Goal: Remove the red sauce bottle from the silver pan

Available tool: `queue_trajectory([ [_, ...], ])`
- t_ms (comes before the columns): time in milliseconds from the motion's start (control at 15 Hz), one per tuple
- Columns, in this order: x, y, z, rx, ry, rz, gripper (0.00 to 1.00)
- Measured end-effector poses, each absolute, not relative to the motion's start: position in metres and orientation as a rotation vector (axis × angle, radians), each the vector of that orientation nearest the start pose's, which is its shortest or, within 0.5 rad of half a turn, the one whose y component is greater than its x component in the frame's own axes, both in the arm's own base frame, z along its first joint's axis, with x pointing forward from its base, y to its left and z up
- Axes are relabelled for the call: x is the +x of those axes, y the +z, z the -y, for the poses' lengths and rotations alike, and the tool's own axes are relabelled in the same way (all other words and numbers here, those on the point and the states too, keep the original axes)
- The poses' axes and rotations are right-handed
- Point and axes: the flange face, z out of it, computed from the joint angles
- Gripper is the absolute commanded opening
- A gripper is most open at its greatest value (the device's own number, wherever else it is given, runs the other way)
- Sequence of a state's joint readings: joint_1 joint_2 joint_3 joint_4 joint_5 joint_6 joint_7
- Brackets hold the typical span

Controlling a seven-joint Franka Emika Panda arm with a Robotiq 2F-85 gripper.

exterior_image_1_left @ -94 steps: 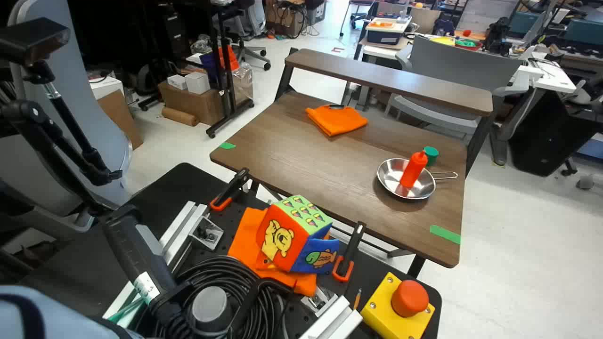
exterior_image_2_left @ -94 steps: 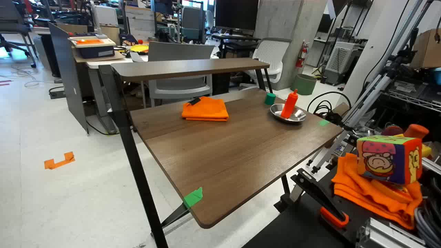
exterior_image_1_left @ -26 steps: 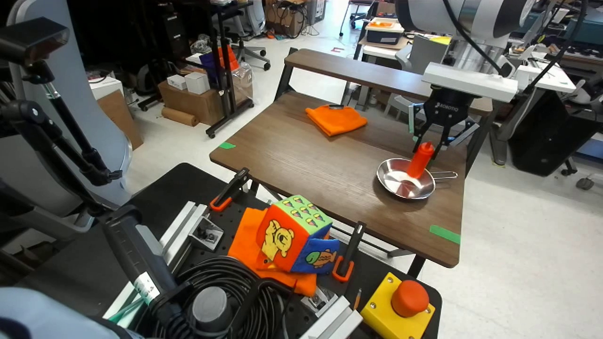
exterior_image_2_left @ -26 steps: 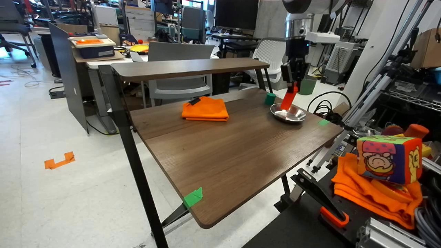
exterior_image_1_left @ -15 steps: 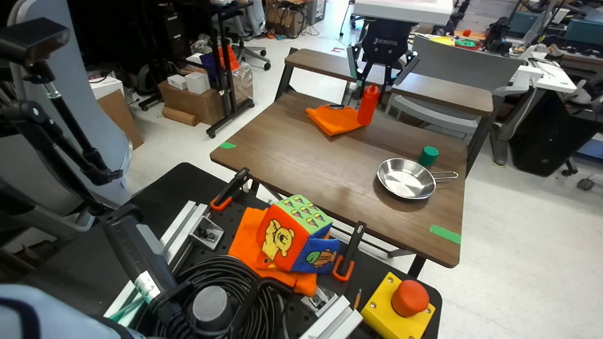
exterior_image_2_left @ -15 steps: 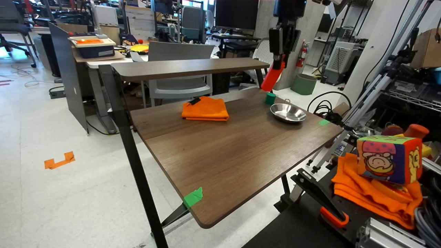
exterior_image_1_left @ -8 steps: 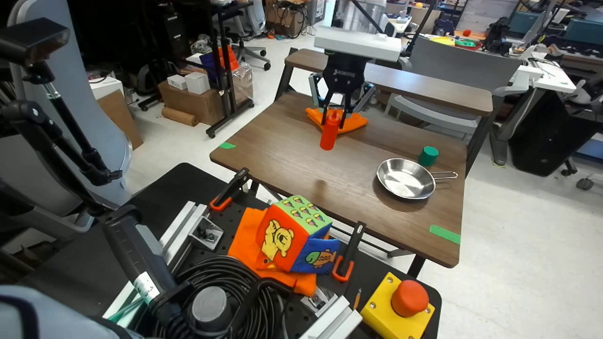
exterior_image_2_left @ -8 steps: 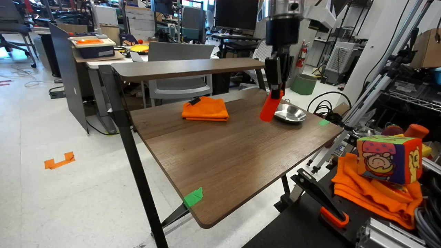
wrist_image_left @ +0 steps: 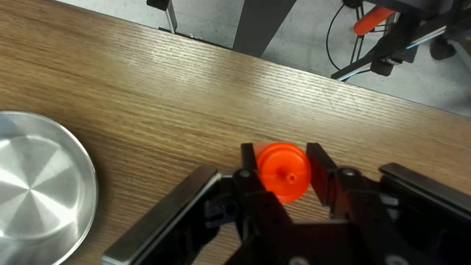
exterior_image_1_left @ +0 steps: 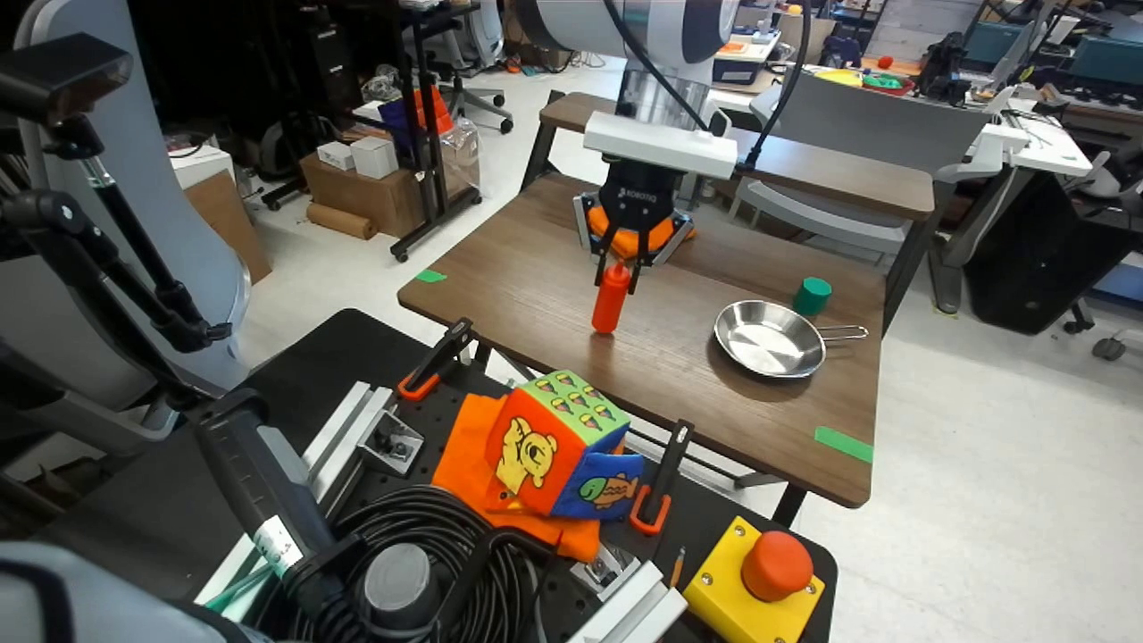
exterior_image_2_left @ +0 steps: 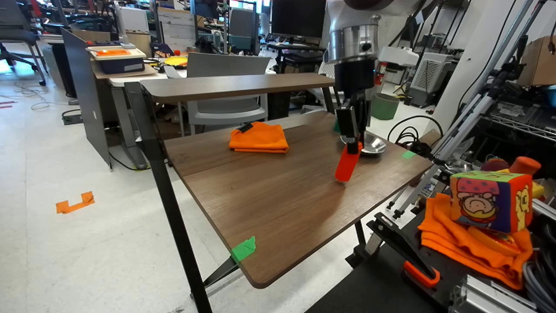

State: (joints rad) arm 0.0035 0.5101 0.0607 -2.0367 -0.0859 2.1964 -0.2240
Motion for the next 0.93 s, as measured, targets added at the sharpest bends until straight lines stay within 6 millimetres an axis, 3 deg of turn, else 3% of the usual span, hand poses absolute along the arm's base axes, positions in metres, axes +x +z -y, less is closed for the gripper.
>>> queue_trajectory([
  [67,0.554,0.161,-0.032,-3.055,0.563,0.527,0.13],
  [200,0.552,0.154,-0.031,-3.069,0.586,0.5,0.63],
  [333,0.552,0.154,-0.032,-3.09,0.587,0.462,0.71],
  [600,0.552,0.155,-0.032,-3.116,0.587,0.422,0.99],
  [800,0.554,0.172,-0.031,-3.126,0.549,0.4,1.0],
  [933,0.553,0.195,-0.021,-3.147,0.513,0.271,1.0],
])
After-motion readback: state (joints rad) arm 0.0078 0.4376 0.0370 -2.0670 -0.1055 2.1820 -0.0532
